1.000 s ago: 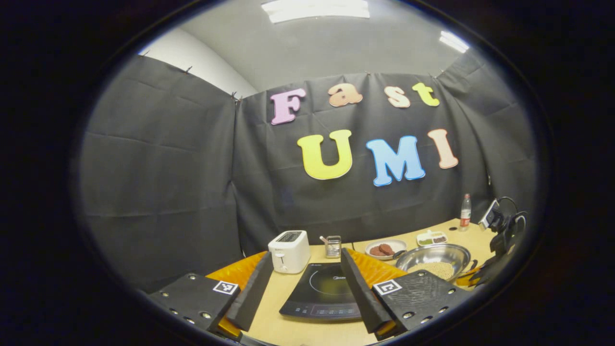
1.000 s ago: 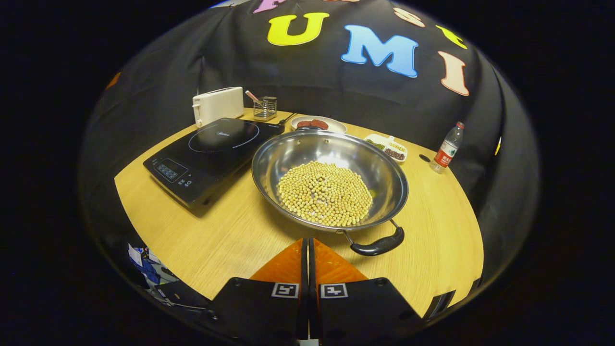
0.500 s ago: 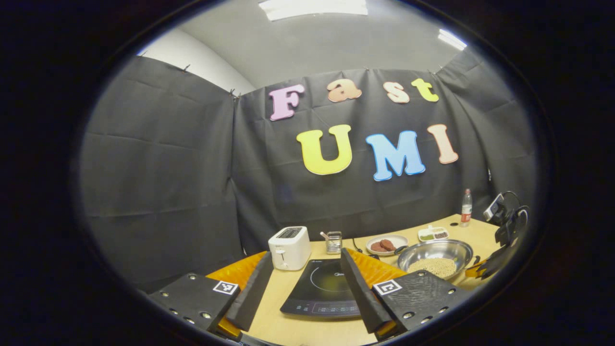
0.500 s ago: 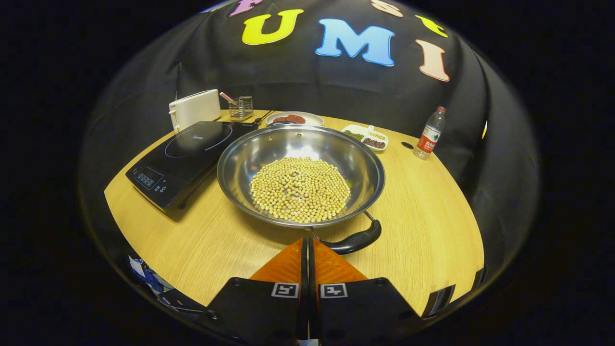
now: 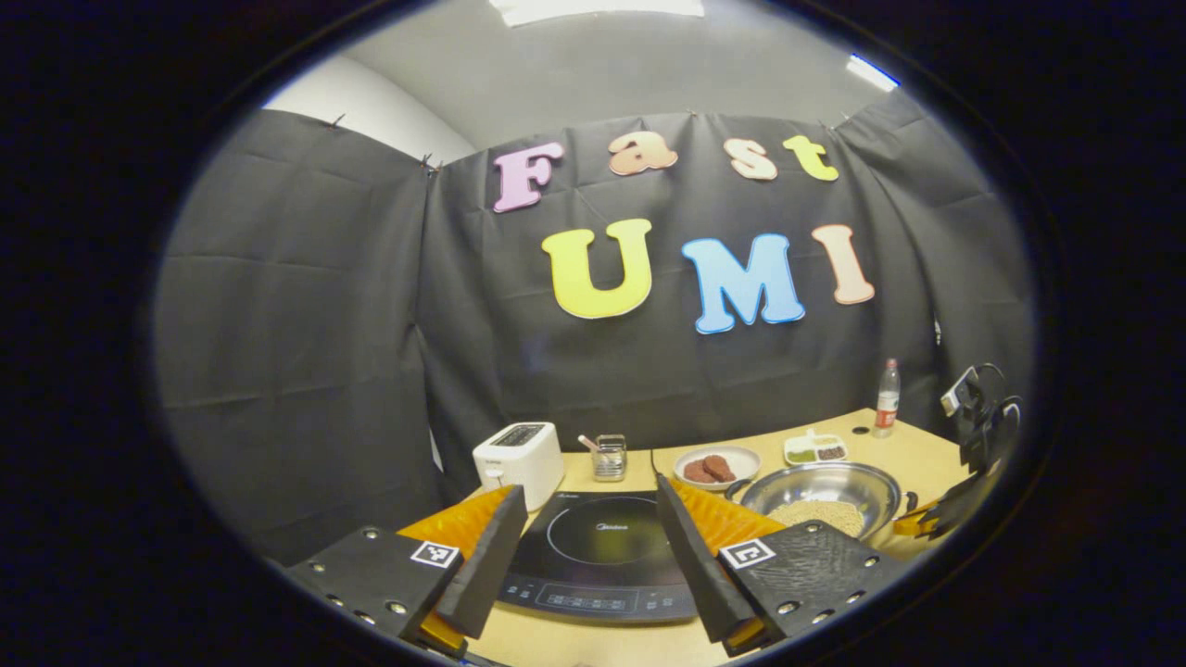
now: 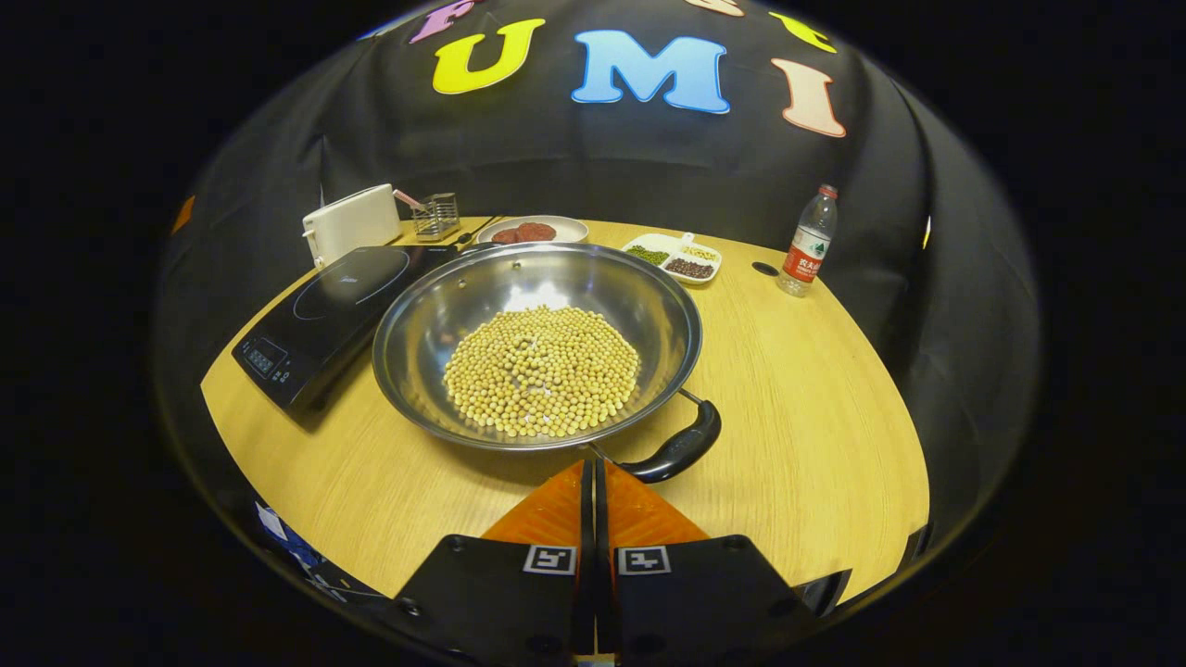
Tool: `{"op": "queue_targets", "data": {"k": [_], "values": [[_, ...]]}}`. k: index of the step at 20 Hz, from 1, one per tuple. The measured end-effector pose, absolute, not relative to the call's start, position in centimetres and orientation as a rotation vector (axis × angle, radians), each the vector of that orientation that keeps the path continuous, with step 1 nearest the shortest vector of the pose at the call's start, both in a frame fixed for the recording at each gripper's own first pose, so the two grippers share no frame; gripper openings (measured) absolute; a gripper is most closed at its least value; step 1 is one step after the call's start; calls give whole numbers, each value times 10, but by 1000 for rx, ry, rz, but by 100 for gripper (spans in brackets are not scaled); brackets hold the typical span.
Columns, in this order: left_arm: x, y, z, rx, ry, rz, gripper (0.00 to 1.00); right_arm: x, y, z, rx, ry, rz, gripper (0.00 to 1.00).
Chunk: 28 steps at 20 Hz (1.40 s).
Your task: First push the handle of the pot to place it horizontally, then grasp the pot with both hands and set it on the induction cooktop.
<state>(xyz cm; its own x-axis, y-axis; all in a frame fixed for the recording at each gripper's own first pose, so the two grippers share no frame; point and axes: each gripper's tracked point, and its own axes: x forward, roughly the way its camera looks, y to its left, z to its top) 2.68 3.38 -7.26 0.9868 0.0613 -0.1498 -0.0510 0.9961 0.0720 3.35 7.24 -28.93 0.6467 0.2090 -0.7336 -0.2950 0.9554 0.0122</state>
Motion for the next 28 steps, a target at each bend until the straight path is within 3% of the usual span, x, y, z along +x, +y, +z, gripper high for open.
{"op": "queue_targets", "data": {"k": [28], "values": [[125, -96, -161, -10, 331, -28, 87, 137, 9, -301, -100, 805, 333, 1]]}}
